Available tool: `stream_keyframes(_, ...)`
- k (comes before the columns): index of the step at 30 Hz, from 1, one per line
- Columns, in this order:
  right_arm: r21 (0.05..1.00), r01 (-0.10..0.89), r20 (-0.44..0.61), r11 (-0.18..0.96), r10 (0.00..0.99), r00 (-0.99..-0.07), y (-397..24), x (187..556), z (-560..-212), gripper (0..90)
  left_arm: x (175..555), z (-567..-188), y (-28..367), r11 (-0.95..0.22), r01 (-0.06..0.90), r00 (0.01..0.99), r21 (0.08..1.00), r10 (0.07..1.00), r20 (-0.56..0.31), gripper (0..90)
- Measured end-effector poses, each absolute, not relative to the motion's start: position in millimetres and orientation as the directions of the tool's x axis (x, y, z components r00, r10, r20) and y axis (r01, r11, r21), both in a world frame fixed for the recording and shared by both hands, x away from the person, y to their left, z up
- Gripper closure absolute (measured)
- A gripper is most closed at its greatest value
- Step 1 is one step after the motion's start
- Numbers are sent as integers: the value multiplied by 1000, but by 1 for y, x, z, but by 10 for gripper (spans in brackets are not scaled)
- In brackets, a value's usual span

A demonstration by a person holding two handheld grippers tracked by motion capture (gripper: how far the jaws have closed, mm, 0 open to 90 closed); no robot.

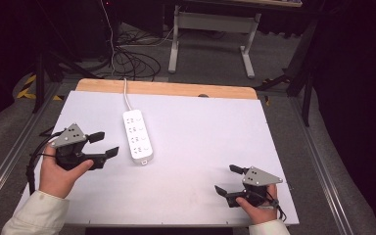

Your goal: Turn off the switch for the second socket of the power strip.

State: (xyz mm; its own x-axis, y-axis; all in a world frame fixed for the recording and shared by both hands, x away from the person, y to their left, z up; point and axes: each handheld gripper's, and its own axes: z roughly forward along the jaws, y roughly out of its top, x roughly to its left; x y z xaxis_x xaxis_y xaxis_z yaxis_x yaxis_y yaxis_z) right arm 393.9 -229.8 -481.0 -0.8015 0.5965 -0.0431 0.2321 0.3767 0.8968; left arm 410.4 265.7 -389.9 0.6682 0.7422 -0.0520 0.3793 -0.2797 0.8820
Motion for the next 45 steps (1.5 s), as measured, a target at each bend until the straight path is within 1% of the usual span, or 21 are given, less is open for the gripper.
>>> stream_keyframes(4, 897, 230, -44, 377, 595, -803, -230, 394, -481, 124, 420, -389, 262, -291, 375, 675, 880, 736, -45, 306)
stream_keyframes(5, 897, 231, -44, 377, 595, -802, -230, 394, -481, 124, 422, -389, 262, -309, 358, 678, 881, 735, -18, 308)
stream_keyframes(7, 897, 231, -44, 377, 595, -803, -230, 394, -481, 124, 428, -390, 261, -307, 342, 681, 888, 732, -9, 311)
stream_keyframes(9, 897, 231, -44, 377, 594, -803, -230, 394, -481, 124, 430, -391, 260, -298, 346, 679, 890, 734, -19, 335)
stream_keyframes(13, 898, 226, -45, 377, 591, -806, -230, 394, -481, 124, 441, -393, 257, -304, 348, 689, 887, 725, -22, 486)
stream_keyframes(15, 898, 228, -44, 377, 591, -805, -230, 394, -481, 124, 446, -396, 254, -292, 360, 686, 886, 726, -40, 541)
stream_keyframes(18, 898, 225, -46, 378, 589, -807, -230, 394, -481, 124, 454, -398, 251, -292, 358, 686, 887, 726, -39, 620)
stream_keyframes(20, 899, 226, -44, 376, 590, -806, -230, 393, -481, 124, 456, -398, 249, -282, 364, 686, 888, 726, -50, 669)
stream_keyframes(21, 899, 226, -44, 376, 590, -806, -230, 393, -481, 124, 459, -399, 248, -276, 364, 687, 890, 724, -56, 669)
stream_keyframes(22, 898, 226, -44, 377, 589, -807, -230, 393, -480, 124, 465, -402, 247, -245, 370, 693, 896, 715, -90, 707)
stream_keyframes(23, 898, 226, -43, 376, 588, -808, -230, 393, -480, 124, 468, -404, 247, -241, 371, 695, 897, 713, -96, 722)
stream_keyframes(27, 899, 224, -43, 376, 585, -810, -230, 393, -480, 124, 477, -410, 247, -232, 387, 681, 892, 725, -107, 787)
stream_keyframes(30, 898, 223, -43, 379, 582, -812, -230, 393, -481, 124, 482, -414, 247, -227, 398, 673, 889, 731, -115, 861)
stream_keyframes(32, 898, 223, -43, 379, 582, -812, -230, 393, -481, 124, 485, -415, 247, -234, 391, 670, 890, 736, -100, 898)
stream_keyframes(34, 898, 224, -43, 379, 581, -812, -230, 394, -481, 124, 487, -417, 246, -224, 403, 663, 887, 740, -114, 899)
stream_keyframes(45, 896, 230, -38, 381, 580, -814, -229, 394, -481, 124, 509, -425, 234, -269, 405, 660, 874, 747, -77, 899)
